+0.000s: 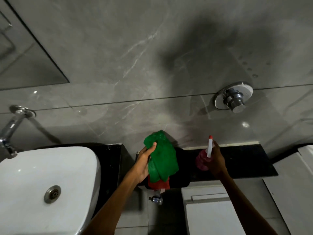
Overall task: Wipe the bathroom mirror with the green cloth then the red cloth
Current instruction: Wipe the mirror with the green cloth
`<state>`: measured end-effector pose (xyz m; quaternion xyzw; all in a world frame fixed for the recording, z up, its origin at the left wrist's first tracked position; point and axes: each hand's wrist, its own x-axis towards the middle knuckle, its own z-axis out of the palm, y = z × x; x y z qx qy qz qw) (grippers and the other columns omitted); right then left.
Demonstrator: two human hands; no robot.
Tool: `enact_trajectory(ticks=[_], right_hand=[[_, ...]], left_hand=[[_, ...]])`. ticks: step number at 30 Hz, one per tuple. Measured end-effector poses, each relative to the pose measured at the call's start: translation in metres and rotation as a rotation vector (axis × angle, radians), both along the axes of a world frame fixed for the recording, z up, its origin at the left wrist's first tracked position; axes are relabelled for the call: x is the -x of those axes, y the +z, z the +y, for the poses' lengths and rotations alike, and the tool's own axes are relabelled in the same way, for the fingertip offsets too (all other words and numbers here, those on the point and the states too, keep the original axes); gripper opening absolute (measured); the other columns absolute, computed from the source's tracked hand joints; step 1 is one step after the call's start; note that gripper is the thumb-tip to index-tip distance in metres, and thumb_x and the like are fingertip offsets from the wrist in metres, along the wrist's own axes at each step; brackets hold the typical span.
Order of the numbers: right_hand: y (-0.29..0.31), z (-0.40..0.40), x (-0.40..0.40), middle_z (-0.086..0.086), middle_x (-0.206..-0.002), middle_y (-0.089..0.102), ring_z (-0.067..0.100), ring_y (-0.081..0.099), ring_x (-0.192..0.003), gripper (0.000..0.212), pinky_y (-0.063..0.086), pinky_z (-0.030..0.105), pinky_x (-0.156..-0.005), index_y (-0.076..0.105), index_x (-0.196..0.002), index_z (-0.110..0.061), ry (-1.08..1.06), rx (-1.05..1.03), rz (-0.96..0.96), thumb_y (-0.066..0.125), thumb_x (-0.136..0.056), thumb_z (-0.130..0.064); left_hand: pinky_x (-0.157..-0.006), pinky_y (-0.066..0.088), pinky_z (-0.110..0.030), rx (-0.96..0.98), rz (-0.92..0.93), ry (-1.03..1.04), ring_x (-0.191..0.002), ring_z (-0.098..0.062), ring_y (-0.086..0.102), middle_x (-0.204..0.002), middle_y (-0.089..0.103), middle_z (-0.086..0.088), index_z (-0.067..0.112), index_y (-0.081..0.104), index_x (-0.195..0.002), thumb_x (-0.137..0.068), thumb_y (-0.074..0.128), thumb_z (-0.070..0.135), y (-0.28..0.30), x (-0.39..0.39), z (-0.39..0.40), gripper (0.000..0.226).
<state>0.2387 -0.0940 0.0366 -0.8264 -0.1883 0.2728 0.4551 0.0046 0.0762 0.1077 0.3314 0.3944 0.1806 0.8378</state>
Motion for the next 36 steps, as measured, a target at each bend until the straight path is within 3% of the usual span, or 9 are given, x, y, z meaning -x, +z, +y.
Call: enact_trajectory(ticks=[2, 5, 8, 12, 14, 25, 30, 33, 36], right_hand=[[0.017, -0.008, 0.022, 0.029, -0.150, 0.044, 0.048, 0.053, -0.131, 0.082, 0.050, 0.059, -0.106, 0.031, -0.158, -0.003, -0.071, 0.052, -0.123, 0.076, -0.090, -0.009], [0.056, -0.006, 0.071, 0.018, -0.141, 0.053, 0.043, 0.060, -0.124, 0.049, 0.056, 0.055, -0.099, 0.053, -0.139, -0.010, -0.085, -0.106, -0.221, 0.071, -0.094, -0.010], [0.115, 0.038, 0.122, 0.001, -0.126, 0.070, 0.039, 0.061, -0.131, 0.021, 0.051, 0.045, -0.108, 0.066, -0.121, -0.020, 0.324, -0.273, 0.216, 0.058, -0.103, -0.015], [0.206, 0.111, 0.189, 0.018, -0.161, 0.046, 0.031, 0.058, -0.138, 0.065, 0.039, 0.052, -0.121, 0.051, -0.148, -0.008, 0.690, -0.583, 0.952, 0.051, -0.096, -0.047], [0.258, 0.143, 0.222, 0.015, -0.157, 0.052, 0.032, 0.054, -0.142, 0.091, 0.035, 0.052, -0.123, 0.044, -0.154, -0.005, 0.780, -0.697, 0.988, 0.075, -0.084, -0.054], [0.503, 0.299, 0.363, 0.018, -0.115, 0.079, 0.028, 0.080, -0.094, 0.034, 0.066, 0.044, -0.084, 0.073, -0.119, -0.009, 0.561, -0.970, 0.405, 0.056, -0.101, -0.033], [0.575, 0.337, 0.389, -0.008, -0.109, 0.078, 0.009, 0.076, -0.096, 0.025, 0.060, 0.022, -0.080, 0.064, -0.124, -0.024, 0.240, -1.202, -0.141, 0.045, -0.109, -0.030], [0.588, 0.360, 0.401, -0.013, -0.168, 0.029, -0.001, 0.034, -0.148, 0.064, 0.026, 0.005, -0.113, 0.010, -0.166, -0.027, 0.040, -1.066, -0.784, 0.033, -0.109, -0.045], [0.586, 0.391, 0.391, 0.009, -0.174, -0.015, 0.026, -0.008, -0.162, 0.079, 0.006, 0.042, -0.131, -0.013, -0.164, -0.015, -0.092, -0.709, -1.245, 0.034, -0.107, -0.043]], left_hand=[[-0.102, 0.061, -0.046, -0.020, -0.003, -0.008, -0.134, -0.039, 0.064, -0.142, 0.067, -0.023, 0.001, 0.060, -0.144, -0.105, 0.056, 0.028, 0.015, 0.013, 0.003, 0.047], [-0.098, 0.063, -0.043, -0.045, -0.028, -0.037, -0.127, -0.036, 0.069, -0.139, 0.070, -0.022, 0.001, 0.062, -0.141, -0.104, 0.057, 0.030, 0.047, 0.036, 0.007, 0.048], [-0.092, 0.066, -0.036, -0.065, -0.087, -0.076, -0.112, -0.026, 0.078, -0.134, 0.074, -0.019, 0.005, 0.074, -0.128, -0.097, 0.063, 0.036, 0.092, 0.065, 0.017, 0.046], [-0.097, 0.064, -0.036, -0.194, -0.167, -0.070, -0.112, -0.026, 0.078, -0.130, 0.076, -0.020, 0.008, 0.081, -0.118, -0.099, 0.061, 0.042, 0.173, 0.111, 0.051, 0.043], [-0.093, 0.066, -0.040, -0.292, -0.182, -0.014, -0.107, -0.029, 0.080, -0.124, 0.078, -0.023, 0.005, 0.081, -0.114, -0.093, 0.066, 0.042, 0.222, 0.135, 0.073, 0.045], [-0.064, 0.065, -0.023, -1.031, -0.119, 0.261, -0.096, -0.010, 0.078, -0.120, 0.077, -0.015, 0.003, 0.073, -0.121, -0.104, 0.061, 0.028, 0.448, 0.277, 0.196, 0.033], [-0.102, 0.059, -0.037, -1.565, 0.164, 0.566, -0.126, -0.020, 0.060, -0.135, 0.060, -0.007, 0.018, 0.068, -0.131, -0.103, 0.061, 0.029, 0.476, 0.346, 0.272, 0.031], [-0.111, 0.047, -0.027, -1.834, 0.410, 0.668, -0.142, -0.019, 0.046, -0.158, 0.043, -0.006, 0.020, 0.051, -0.151, -0.105, 0.056, 0.035, 0.482, 0.387, 0.324, 0.049], [-0.131, 0.026, -0.050, -1.938, 0.560, 0.710, -0.163, -0.026, 0.019, -0.177, 0.017, -0.006, 0.016, 0.024, -0.166, -0.107, 0.047, 0.043, 0.493, 0.413, 0.376, 0.069]])
